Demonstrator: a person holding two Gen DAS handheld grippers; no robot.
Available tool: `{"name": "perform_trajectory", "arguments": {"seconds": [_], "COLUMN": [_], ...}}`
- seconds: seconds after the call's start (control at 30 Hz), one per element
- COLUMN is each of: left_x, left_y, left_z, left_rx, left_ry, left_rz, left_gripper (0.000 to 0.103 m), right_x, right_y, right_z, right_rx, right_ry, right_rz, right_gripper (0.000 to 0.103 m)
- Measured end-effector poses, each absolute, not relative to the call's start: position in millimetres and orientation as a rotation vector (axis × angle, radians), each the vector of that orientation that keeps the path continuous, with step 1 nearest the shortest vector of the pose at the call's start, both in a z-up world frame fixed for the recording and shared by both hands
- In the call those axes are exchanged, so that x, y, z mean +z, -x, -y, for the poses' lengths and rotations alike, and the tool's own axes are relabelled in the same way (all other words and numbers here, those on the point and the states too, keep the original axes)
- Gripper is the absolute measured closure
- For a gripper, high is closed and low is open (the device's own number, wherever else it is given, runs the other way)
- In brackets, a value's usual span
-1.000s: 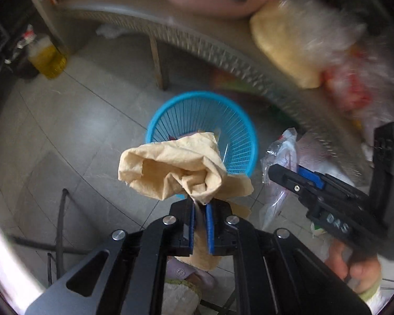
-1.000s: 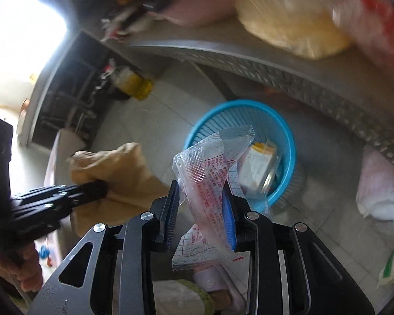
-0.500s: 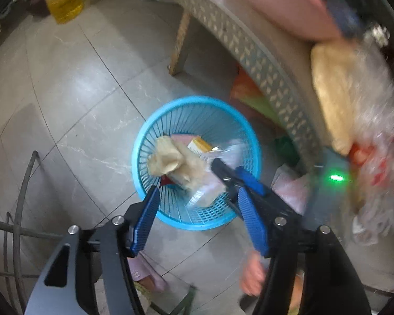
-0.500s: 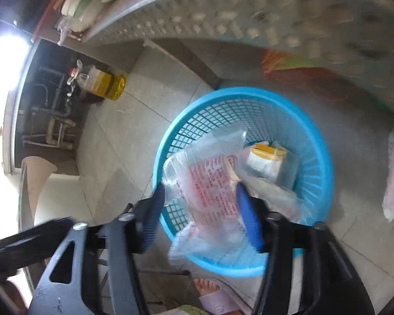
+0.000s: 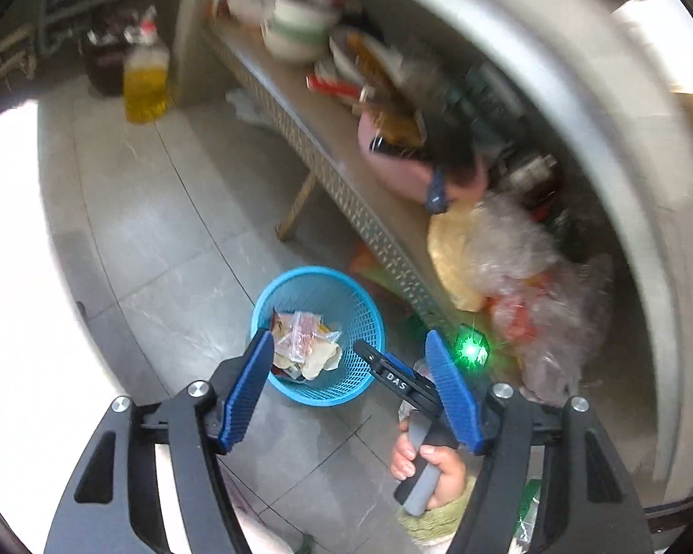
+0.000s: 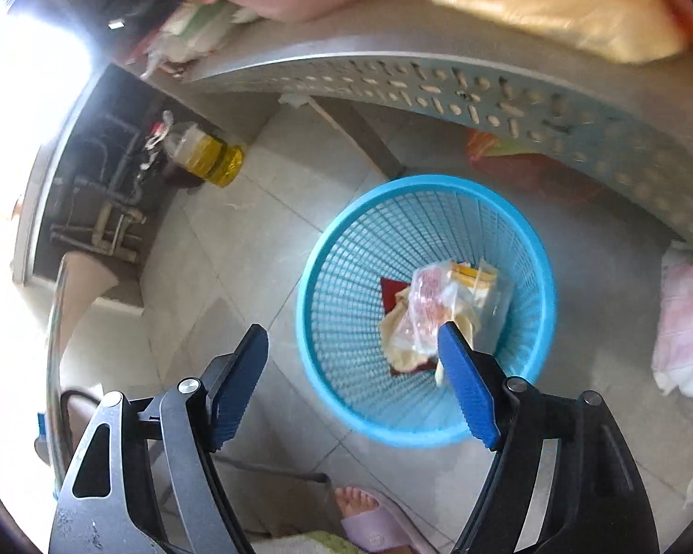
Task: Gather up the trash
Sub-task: 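Move both tools back over the table toward the green bottle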
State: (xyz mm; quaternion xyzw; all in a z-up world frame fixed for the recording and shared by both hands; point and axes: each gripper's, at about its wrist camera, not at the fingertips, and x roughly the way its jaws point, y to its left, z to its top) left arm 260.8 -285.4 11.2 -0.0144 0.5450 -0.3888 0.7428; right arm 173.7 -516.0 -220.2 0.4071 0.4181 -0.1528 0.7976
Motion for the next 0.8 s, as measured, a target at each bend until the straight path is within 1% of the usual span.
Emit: {"name": "perform_trajectory", "arguments": {"seconds": [0.1,0.2,0.27,0.4,0.5,0.67,0.8], "left_x": [31.5,46.1,48.5,45.6,40.3,19.5,5.7], "left_y": [-226.5,-190.0,-170.9,-134.3,-106.4,-72.8,-49.6], "left_z": [232.3,168.3,126.9,49.7,-2.3,-65.5,-101.5], "left_rx": [-0.848,-0.798,-0.758,-0.655,-0.565,-0.44,-0.357], "left_ry": [0.063,0.077,0.085,0.1,0.112,0.167,0.158], "left_rz": [-1.105,-0.996,-0.944,-0.894,-0.852,-0.836,-0.819], "left_gripper": [0.034,0.033,0.031,0.031,0.031,0.03,0.03], "right_x": [-192.8,-148.8,-119.6,-60.9,-24.4,10.1,12.1], "right_y": [-164.5,-160.5,-163.6,-176.4,-193.2,-227.1,-250.1], "right_z": [494.9,468.0,450.8,405.3,352.9,243.5,149.4], "right_rx": [-0.286,-0.223,-0.154,0.042,0.253,0.591,0.774], "right_ry": [-0.809,-0.692,-0.633,-0.526,-0.428,-0.247,-0.056], "right_rz": [-0.882,-0.844,-0.807,-0.735,-0.712,-0.72,-0.804], "right_gripper": [0.031,0.03,0.03,0.03,0.026,0.019,0.017]}}
